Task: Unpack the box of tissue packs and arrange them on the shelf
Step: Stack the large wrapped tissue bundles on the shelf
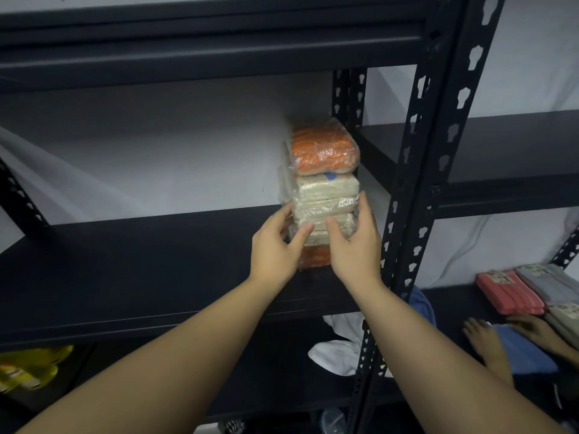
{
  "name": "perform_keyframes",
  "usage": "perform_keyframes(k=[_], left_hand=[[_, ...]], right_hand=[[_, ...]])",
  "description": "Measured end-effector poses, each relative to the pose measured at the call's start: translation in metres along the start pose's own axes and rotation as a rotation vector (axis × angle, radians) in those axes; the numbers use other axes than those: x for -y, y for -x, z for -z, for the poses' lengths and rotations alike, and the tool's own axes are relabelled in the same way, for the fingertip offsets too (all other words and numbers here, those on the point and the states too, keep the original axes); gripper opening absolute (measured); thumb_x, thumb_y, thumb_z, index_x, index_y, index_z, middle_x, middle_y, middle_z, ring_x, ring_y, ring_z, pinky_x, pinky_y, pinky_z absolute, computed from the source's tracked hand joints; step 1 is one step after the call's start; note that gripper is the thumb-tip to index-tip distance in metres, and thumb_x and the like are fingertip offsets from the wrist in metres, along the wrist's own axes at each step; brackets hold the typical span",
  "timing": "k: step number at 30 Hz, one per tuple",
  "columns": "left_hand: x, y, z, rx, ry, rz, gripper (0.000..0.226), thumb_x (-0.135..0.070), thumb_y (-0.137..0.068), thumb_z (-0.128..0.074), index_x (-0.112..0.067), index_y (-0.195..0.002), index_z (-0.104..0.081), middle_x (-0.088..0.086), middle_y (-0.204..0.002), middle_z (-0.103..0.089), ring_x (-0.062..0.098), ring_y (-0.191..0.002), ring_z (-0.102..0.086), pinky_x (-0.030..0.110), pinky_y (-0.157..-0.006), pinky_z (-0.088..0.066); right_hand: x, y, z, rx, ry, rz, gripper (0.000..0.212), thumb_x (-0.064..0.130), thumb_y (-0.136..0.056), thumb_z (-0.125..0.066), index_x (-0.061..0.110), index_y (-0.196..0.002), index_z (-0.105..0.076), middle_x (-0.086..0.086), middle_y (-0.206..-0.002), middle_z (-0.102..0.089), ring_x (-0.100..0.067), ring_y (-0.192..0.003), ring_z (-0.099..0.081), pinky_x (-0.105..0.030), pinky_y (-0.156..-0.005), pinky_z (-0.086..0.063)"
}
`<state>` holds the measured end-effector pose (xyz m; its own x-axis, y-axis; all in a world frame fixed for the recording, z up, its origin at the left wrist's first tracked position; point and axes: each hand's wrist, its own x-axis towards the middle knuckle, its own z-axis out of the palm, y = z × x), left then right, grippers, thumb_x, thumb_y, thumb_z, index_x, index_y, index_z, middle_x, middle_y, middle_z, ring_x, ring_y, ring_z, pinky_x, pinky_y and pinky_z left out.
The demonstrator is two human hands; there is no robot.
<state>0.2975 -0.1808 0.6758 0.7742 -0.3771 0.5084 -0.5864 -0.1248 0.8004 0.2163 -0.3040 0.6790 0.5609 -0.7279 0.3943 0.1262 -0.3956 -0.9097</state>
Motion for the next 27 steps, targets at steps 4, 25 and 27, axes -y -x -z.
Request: perform_keyframes(k=[4,25,27], left_hand=[[-0.008,-0.004,0.001,-0.001,0.001,0.022,0.045,-0.032,-0.097,-0.073,-0.026,-0.140,-0.065,-0.021,-0.114,-0.074,-0.008,-0.105,-0.068,0.013,-0.088,-0.054],[-0.006,-0.003,0.004,-0.034,0.087,0.124,0.033,-0.034,-0.096,-0.073,-0.021,-0.126,-0.076,-0.013,-0.109,-0.078,-0.002,-0.102,-0.072,0.031,-0.092,-0.061],[-0.006,-0.006,0.007,-0.021,0.077,0.134,0.032,-0.032,-0.096,-0.073,-0.020,-0.126,-0.075,-0.013,-0.109,-0.078,-0.002,-0.100,-0.072,0.029,-0.090,-0.061]], right_hand=[[-0.001,-0.002,0.000,0.008,0.002,0.006,0.064,0.033,-0.096,-0.068,0.039,-0.153,-0.039,0.012,-0.133,-0.063,-0.008,-0.119,-0.063,-0.043,-0.098,-0.057],[-0.001,-0.009,0.006,0.070,0.063,0.023,0.043,0.032,-0.100,-0.065,0.033,-0.142,-0.054,0.010,-0.125,-0.066,-0.008,-0.110,-0.064,-0.027,-0.086,-0.056],[-0.002,-0.010,0.005,0.053,0.052,0.020,0.041,0.031,-0.100,-0.065,0.032,-0.139,-0.055,0.010,-0.125,-0.066,-0.007,-0.110,-0.065,-0.025,-0.085,-0.054]])
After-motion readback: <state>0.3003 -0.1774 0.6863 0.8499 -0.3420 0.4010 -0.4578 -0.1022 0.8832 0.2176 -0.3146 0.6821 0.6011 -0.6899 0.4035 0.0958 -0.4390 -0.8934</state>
